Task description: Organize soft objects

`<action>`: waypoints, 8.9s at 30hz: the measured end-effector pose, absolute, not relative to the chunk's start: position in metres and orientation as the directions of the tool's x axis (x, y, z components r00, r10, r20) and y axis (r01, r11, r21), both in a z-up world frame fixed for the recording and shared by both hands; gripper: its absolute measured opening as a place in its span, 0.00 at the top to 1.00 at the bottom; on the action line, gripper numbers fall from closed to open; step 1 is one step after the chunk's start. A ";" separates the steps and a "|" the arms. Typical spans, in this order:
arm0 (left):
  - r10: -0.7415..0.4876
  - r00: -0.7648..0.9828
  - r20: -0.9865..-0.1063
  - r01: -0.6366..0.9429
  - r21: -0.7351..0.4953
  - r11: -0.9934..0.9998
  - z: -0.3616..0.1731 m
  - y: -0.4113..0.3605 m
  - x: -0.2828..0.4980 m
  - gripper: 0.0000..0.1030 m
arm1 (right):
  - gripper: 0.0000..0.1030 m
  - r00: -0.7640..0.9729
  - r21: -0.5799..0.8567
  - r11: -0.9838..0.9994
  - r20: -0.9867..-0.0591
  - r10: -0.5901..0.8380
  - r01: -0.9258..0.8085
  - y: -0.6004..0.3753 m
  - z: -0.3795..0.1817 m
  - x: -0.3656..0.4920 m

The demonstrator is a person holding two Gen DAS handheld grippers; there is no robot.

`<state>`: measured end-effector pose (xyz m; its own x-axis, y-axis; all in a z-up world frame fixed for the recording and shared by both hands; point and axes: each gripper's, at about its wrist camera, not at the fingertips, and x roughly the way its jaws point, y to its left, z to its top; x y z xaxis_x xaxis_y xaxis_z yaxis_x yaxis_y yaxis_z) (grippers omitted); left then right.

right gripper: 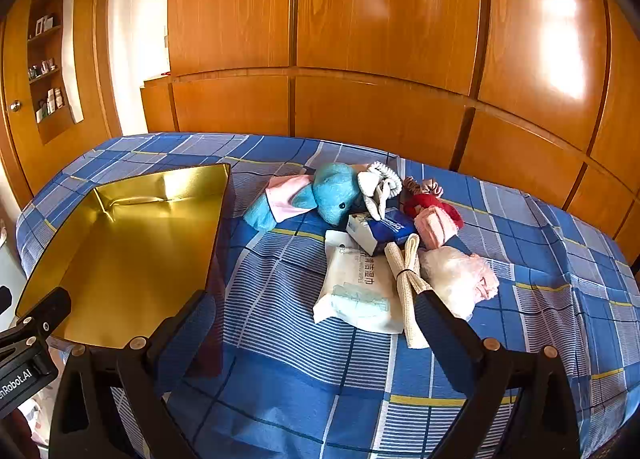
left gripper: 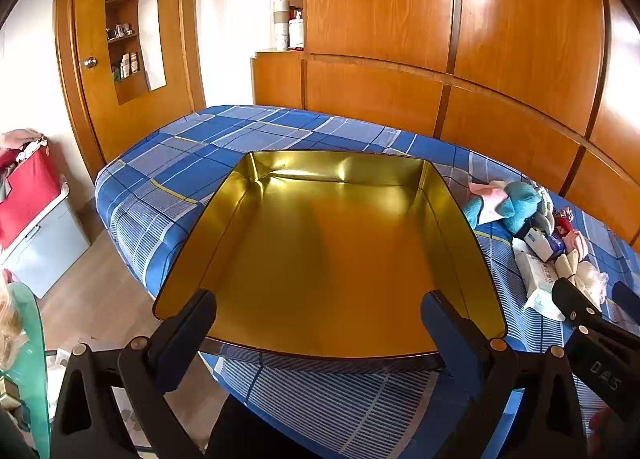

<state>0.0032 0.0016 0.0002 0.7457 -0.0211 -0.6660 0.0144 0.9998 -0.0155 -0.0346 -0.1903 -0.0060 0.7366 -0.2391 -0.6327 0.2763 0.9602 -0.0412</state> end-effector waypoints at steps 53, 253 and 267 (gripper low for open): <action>-0.024 0.744 -0.667 0.035 0.004 0.999 -0.001 -0.001 0.000 0.00 | 0.02 0.733 -0.032 0.959 -0.638 -0.237 0.283 -0.195 -0.009 -0.035; -0.033 0.718 -0.696 -0.044 -0.092 0.995 0.003 0.062 0.040 0.10 | 0.67 0.575 0.098 0.977 -0.795 0.192 -0.192 -0.122 -0.022 0.074; -0.057 0.707 -0.705 -0.007 -0.087 0.996 0.003 0.052 0.040 0.10 | 0.57 0.599 0.107 0.982 -0.781 0.179 -0.155 -0.133 -0.034 0.077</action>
<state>0.0396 0.0516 0.0029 0.7074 -0.0567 -0.7046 -0.0066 0.9962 -0.0868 0.0769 -0.1332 -0.0344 0.5986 0.1794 -0.7807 -0.1545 0.9821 0.1073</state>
